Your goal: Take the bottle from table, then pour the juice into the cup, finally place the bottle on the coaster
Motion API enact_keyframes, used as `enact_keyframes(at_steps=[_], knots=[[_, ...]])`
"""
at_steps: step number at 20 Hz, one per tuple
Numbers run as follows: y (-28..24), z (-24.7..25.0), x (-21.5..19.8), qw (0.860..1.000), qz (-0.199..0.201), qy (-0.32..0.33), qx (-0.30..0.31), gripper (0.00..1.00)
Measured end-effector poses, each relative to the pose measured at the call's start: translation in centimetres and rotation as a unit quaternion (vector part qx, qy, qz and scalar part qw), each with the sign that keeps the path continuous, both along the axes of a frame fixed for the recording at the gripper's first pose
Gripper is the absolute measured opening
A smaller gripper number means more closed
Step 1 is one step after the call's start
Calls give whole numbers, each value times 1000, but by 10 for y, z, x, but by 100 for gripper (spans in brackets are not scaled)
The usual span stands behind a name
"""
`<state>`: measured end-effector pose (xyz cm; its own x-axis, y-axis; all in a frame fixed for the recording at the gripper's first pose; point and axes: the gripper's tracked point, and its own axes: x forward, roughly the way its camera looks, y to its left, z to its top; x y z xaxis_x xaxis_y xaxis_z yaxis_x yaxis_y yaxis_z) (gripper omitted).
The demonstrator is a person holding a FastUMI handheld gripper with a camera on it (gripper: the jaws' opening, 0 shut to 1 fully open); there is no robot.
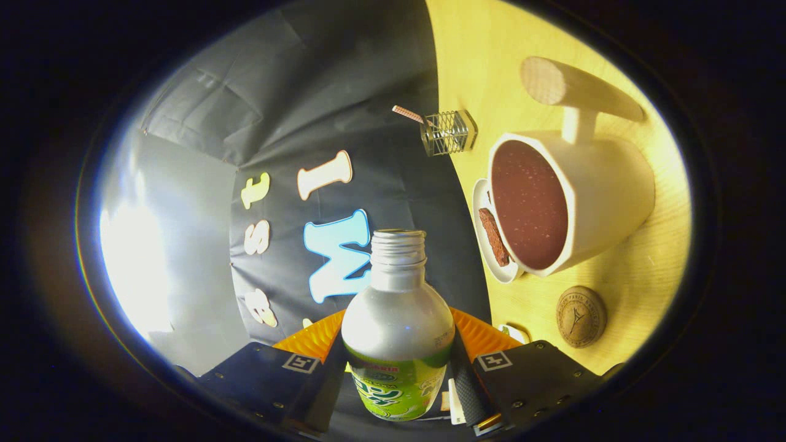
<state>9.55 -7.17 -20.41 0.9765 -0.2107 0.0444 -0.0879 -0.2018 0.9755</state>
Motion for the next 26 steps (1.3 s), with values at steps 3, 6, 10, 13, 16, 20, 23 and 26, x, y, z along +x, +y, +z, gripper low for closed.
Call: enact_keyframes(at_steps=[3, 6, 10, 13, 16, 20, 23, 26], knots=[[8, -14, 5, 998, 18, 38, -53, 78], [13, -15, 4, 995, 30, 46, -78, 78], [23, -16, 6, 990, 42, 56, -125, 78], [29, -17, 4, 978, 53, 79, -185, 78], [34, -17, 0, 962, 59, 96, -248, 78], [45, -19, -2, 936, 70, 119, -324, 78], [49, -24, -4, 907, 72, 149, -388, 78], [60, -29, -8, 876, 74, 169, -446, 78]])
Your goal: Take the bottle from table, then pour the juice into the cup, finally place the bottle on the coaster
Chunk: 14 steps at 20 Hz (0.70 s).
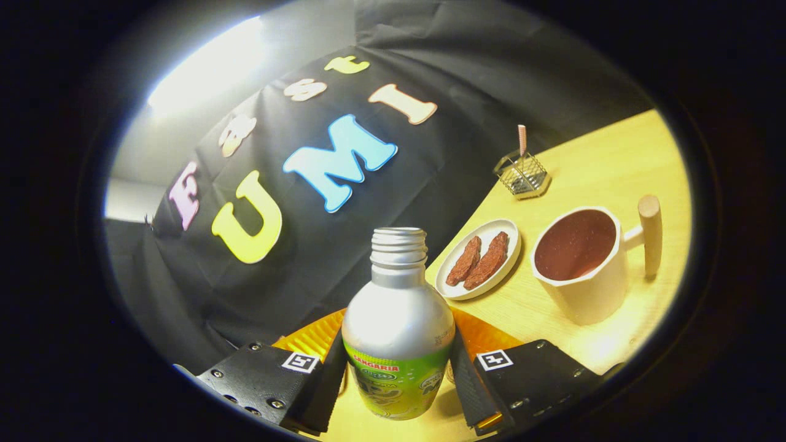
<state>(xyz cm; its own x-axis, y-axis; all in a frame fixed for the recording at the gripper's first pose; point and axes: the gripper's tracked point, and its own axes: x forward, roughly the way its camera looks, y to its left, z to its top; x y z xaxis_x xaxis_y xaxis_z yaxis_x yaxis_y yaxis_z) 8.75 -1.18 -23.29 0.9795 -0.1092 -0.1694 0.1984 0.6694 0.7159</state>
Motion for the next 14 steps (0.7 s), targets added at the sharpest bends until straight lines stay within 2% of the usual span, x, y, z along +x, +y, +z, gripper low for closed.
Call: enact_keyframes(at_steps=[5, 8, 9, 12, 13, 14], knots=[[7, 14, 1, 992, 7, 22, -122, 79], [7, 29, -2, 977, 8, 34, -210, 78], [1, 36, -3, 966, 2, 44, -254, 78], [-15, 61, -7, 920, -16, 66, -387, 78], [-13, 73, -5, 907, -14, 63, -416, 78], [-7, 85, -4, 901, -10, 51, -432, 79]])
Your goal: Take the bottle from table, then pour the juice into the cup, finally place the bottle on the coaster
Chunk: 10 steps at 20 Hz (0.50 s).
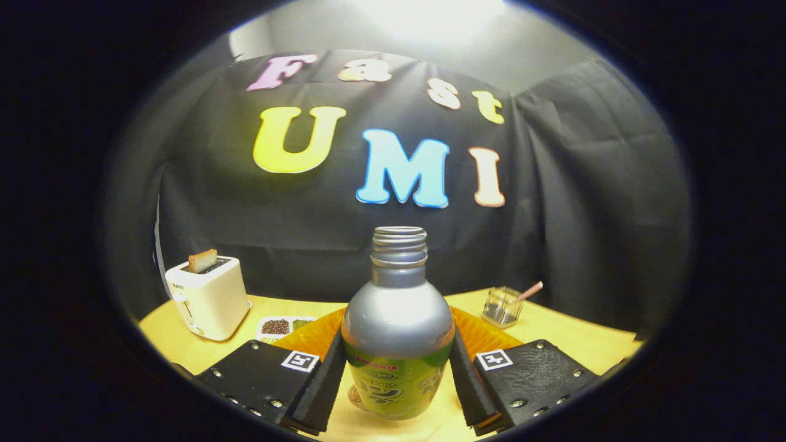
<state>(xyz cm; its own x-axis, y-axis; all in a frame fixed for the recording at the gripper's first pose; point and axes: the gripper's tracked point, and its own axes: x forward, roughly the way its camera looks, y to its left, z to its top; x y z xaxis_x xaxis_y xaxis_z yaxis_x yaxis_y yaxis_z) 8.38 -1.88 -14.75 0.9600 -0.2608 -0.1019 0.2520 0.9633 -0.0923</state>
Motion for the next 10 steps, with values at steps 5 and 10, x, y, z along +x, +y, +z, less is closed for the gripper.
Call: enact_keyframes(at_steps=[5, 10], knots=[[6, 13, 5, 1000, 8, -14, -12, 78], [5, -12, 22, 999, 16, -1, 34, 78]])
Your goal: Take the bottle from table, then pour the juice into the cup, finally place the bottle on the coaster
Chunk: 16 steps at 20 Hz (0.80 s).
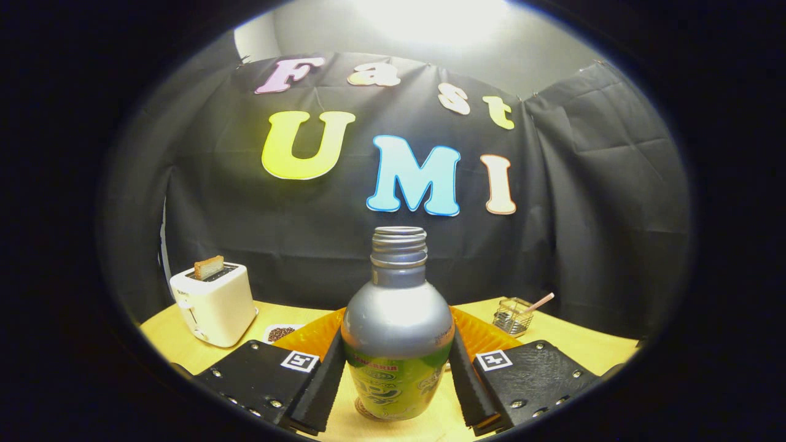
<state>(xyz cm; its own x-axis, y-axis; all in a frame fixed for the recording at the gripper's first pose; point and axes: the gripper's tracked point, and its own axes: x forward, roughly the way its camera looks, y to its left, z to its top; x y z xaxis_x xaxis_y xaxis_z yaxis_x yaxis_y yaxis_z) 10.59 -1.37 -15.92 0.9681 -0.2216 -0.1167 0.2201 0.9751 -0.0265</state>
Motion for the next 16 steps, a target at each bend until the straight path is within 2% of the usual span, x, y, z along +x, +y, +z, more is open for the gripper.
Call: enact_keyframes(at_steps=[7, 13, 16], knots=[[-2, -45, 21, 999, 11, 26, 24, 78], [-1, -69, 35, 999, 21, 47, -3, 79], [6, -80, 39, 998, 32, 52, 4, 79]])
